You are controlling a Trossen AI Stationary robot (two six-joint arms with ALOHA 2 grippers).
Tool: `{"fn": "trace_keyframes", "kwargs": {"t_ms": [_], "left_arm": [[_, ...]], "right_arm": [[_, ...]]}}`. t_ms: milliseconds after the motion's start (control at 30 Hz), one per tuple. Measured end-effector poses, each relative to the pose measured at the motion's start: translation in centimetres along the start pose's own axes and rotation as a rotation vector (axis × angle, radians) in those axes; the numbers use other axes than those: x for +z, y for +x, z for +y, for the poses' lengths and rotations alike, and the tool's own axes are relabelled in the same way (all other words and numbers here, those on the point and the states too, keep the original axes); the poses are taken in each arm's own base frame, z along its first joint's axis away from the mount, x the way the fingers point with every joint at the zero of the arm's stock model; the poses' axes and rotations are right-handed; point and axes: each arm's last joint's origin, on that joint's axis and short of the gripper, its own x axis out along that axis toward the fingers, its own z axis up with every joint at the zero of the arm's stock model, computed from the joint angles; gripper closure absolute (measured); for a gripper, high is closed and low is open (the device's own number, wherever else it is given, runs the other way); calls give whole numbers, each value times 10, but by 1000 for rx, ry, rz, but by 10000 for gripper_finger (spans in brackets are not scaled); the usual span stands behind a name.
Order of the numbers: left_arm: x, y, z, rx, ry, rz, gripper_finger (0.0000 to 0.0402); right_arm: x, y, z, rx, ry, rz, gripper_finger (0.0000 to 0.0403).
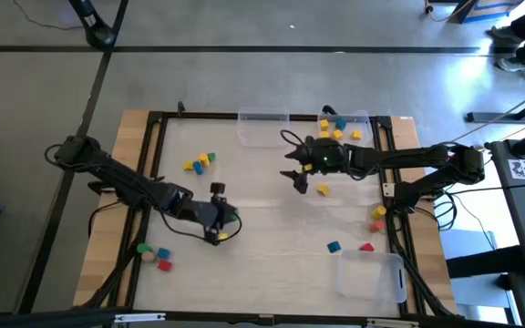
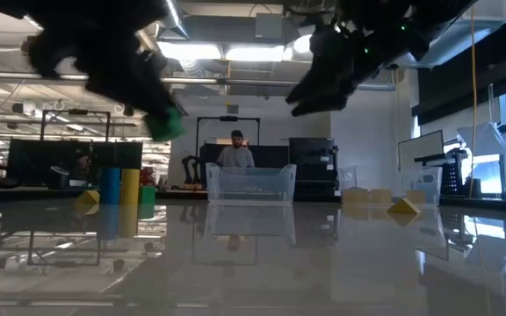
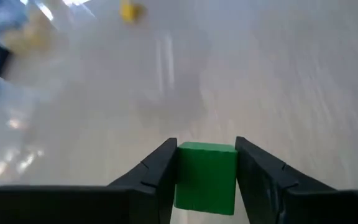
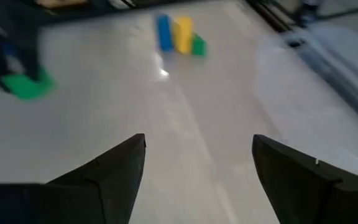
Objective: Sort blocks by size
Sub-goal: Put the green square block into the top right transparent bin
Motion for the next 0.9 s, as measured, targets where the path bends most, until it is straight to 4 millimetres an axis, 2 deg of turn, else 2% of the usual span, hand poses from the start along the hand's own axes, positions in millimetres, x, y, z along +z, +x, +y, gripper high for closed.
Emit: {"fn": "trace_keyframes", "kwargs": {"t_ms": [233, 467, 667, 767, 900], "left_arm": [[24, 3, 17, 86, 102, -216, 272], [39, 0, 30, 185, 221, -359, 271], [42, -1, 31, 214, 304, -383, 271], [43, -1, 31, 228, 329, -386, 271], [43, -1, 31, 240, 339, -379, 270]], "right_arm": [[7, 0, 5, 172, 85, -60, 109], [1, 20, 7, 263, 159, -51, 109], [-4, 44, 10, 398, 199, -106, 109], [-5, 49, 12, 477, 205, -123, 109], [-4, 50, 12, 489, 201, -132, 109]]}}
